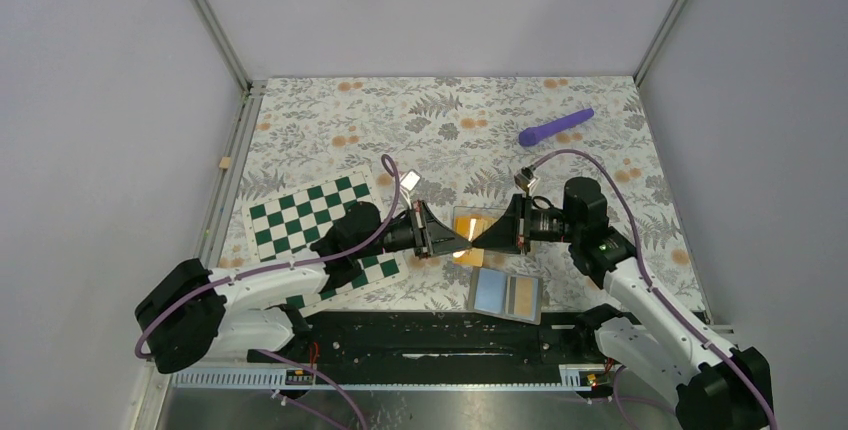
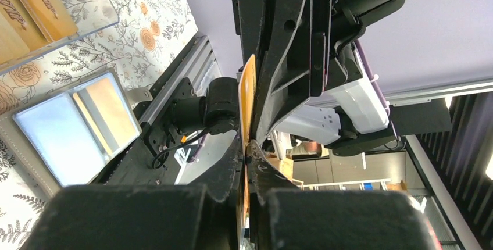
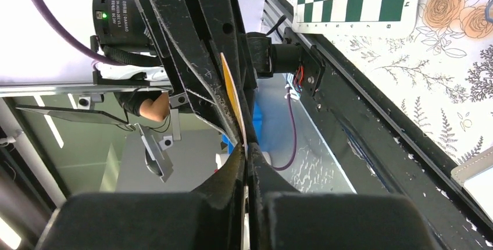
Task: Put the credit cards into the card holder
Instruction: Insert the credit card into the card holder.
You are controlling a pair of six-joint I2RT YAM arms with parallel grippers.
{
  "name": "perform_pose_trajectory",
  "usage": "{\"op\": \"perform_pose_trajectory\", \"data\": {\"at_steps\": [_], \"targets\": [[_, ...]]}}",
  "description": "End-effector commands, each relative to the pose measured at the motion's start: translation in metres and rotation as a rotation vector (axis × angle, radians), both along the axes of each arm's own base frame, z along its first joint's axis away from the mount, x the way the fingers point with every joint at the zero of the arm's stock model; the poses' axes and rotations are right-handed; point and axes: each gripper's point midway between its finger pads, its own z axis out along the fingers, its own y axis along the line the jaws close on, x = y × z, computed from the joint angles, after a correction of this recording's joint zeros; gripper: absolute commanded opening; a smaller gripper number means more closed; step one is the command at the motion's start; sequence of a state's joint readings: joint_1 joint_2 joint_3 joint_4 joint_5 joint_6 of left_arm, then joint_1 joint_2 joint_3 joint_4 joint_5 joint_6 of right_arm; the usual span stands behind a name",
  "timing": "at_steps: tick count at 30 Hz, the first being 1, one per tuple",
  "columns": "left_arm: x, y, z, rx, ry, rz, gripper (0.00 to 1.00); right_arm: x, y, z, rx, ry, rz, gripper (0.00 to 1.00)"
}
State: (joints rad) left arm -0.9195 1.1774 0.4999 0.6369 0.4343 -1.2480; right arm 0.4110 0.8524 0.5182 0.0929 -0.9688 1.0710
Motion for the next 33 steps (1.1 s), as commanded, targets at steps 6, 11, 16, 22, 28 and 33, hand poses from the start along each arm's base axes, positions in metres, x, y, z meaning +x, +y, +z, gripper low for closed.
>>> {"op": "perform_pose_trajectory", "data": {"at_steps": [6, 11, 16, 22, 28, 33], "targets": [[0.005, 0.006, -0.036, 0.105, 0.046, 0.054, 0.55, -0.008, -0.022, -0.039, -0.237, 0.009, -0.067, 0.00], [0.007, 0.008, -0.109, 0.417, 0.131, 0.092, 0.60, -0.018, -0.069, -0.098, -0.564, 0.100, -0.226, 0.00], [0.006, -0.008, -0.156, 0.582, 0.204, 0.043, 0.60, -0.031, -0.100, -0.131, -0.731, 0.180, -0.319, 0.00], [0.007, -0.026, -0.180, 0.581, 0.259, 0.025, 0.53, -0.044, -0.114, -0.173, -0.826, 0.267, -0.321, 0.00], [0.006, -0.023, -0.196, 0.621, 0.295, 0.033, 0.21, -0.034, -0.115, -0.184, -0.828, 0.211, -0.346, 0.00], [0.005, -0.020, -0.199, 0.623, 0.309, 0.041, 0.00, -0.025, -0.105, -0.182, -0.759, 0.146, -0.334, 0.00]]}}
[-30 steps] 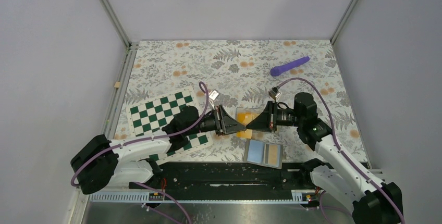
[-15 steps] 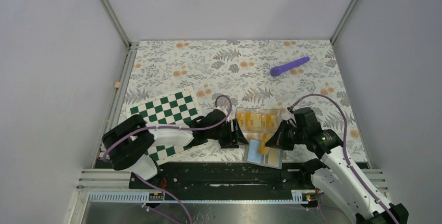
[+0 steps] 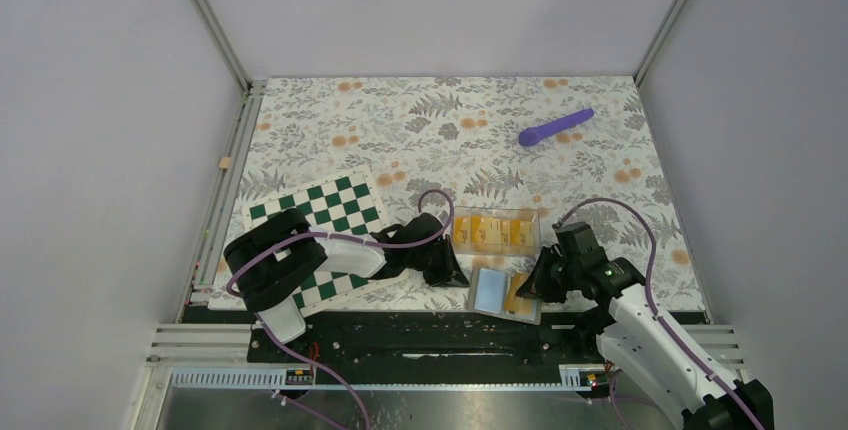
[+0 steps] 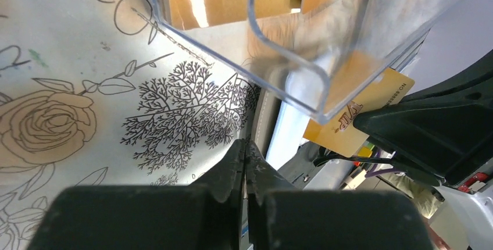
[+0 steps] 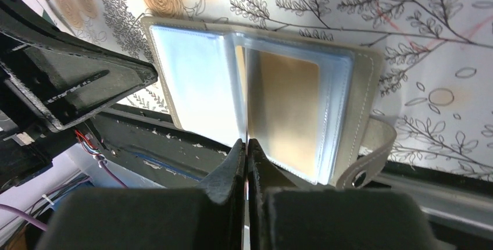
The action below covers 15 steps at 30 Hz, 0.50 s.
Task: Put the credit cards into the card holder
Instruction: Insert the credit card into the card holder.
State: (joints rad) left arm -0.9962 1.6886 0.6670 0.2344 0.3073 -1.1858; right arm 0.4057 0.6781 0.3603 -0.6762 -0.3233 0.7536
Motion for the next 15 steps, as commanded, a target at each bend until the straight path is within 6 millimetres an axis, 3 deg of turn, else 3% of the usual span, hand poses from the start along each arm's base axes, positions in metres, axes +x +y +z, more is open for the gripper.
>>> {"op": "perform_pose_trajectory", "data": {"at_steps": [1, 15], "targets": [[0.005, -0.005, 0.005, -0.022, -0.024, 0.020, 0.00, 0.016, 0.005, 0.003, 0.021, -0.103, 0.031, 0.00], [0.003, -0.003, 0.005, -0.026, -0.016, 0.020, 0.00, 0.028, 0.015, 0.005, 0.074, -0.161, 0.046, 0.00]]}}
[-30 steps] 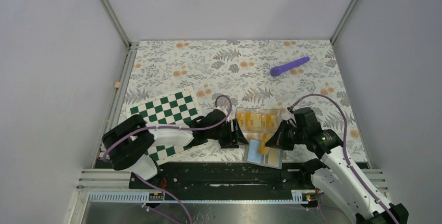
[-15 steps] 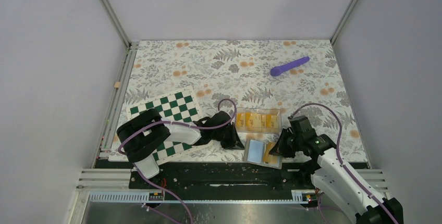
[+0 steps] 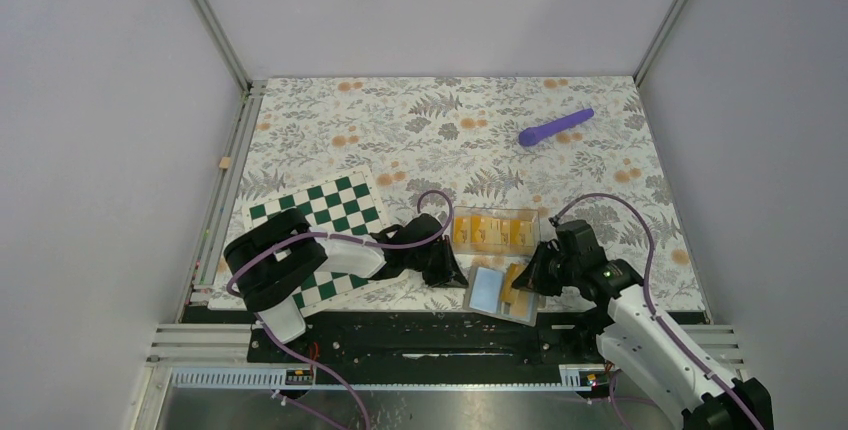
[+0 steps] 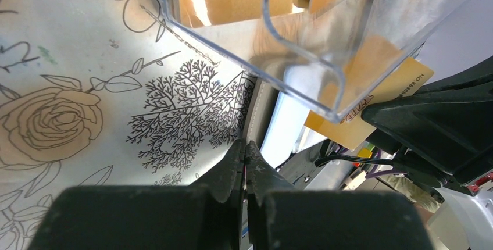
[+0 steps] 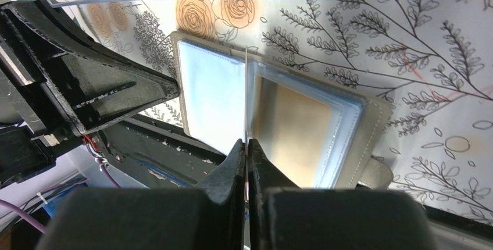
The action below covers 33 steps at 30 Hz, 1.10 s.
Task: Put the credit cards into the card holder
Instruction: Insert the credit card into the card holder.
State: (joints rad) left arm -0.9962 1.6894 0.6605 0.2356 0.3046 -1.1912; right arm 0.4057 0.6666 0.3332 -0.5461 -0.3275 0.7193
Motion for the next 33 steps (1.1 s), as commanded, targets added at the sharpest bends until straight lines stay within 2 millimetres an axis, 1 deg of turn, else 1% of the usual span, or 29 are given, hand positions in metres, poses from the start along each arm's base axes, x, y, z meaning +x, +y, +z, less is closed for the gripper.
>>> {"op": "perform_pose_trajectory", "data": {"at_steps": [1, 5, 10, 14, 19, 25, 29, 33], "targets": [[0.004, -0.005, 0.007, -0.031, -0.022, 0.016, 0.00, 0.008, 0.010, 0.001, 0.051, -0.036, 0.022, 0.00], [0.002, -0.002, 0.008, -0.033, -0.017, 0.023, 0.00, 0.009, 0.016, 0.000, 0.084, -0.029, 0.030, 0.00], [0.001, 0.007, 0.010, -0.020, -0.013, 0.057, 0.00, 0.010, 0.023, 0.001, 0.132, -0.031, 0.038, 0.00], [0.001, 0.015, 0.014, -0.018, -0.017, 0.094, 0.00, 0.009, 0.028, -0.004, 0.161, -0.017, 0.040, 0.00], [0.000, 0.023, 0.017, -0.021, -0.016, 0.128, 0.00, 0.005, 0.037, -0.009, 0.210, 0.020, 0.084, 0.00], [-0.005, 0.026, 0.015, -0.021, 0.004, 0.141, 0.00, 0.002, 0.049, -0.010, 0.278, 0.050, 0.136, 0.00], [-0.007, 0.029, 0.012, 0.003, 0.019, 0.157, 0.00, 0.001, 0.050, -0.012, 0.287, 0.062, 0.135, 0.00], [-0.009, 0.036, 0.006, 0.042, 0.040, 0.187, 0.00, 0.003, 0.050, -0.012, 0.291, 0.054, 0.126, 0.00]]}}
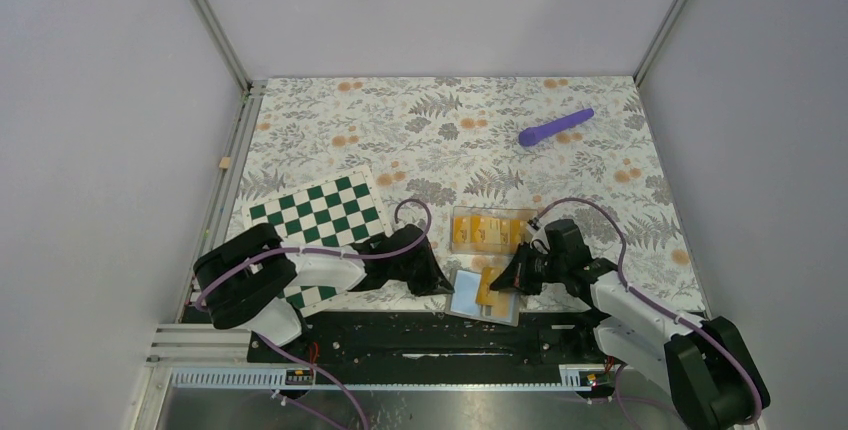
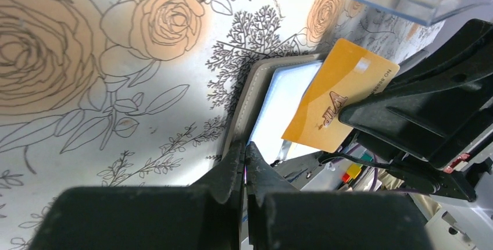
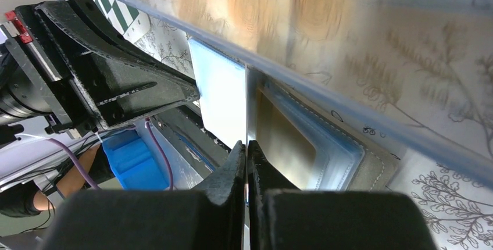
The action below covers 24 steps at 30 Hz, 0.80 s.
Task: Put the credit cards into the card holder
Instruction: Insert the credit card into the card holder.
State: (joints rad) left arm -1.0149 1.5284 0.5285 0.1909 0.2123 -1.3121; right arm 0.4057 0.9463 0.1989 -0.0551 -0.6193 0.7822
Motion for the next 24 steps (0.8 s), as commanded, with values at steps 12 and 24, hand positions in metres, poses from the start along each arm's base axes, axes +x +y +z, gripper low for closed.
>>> {"op": "perform_pose_trajectory", "data": {"at_steps": [12, 24], "targets": [[-0.009, 0.006, -0.006, 0.043, 0.068, 0.080, 0.00, 0.009, 0.014, 0.007, 0.070, -0.018, 0.017, 0.00], [-0.014, 0.001, -0.011, 0.027, 0.091, 0.091, 0.00, -0.028, 0.007, -0.005, 0.019, 0.103, 0.069, 0.00]]}}
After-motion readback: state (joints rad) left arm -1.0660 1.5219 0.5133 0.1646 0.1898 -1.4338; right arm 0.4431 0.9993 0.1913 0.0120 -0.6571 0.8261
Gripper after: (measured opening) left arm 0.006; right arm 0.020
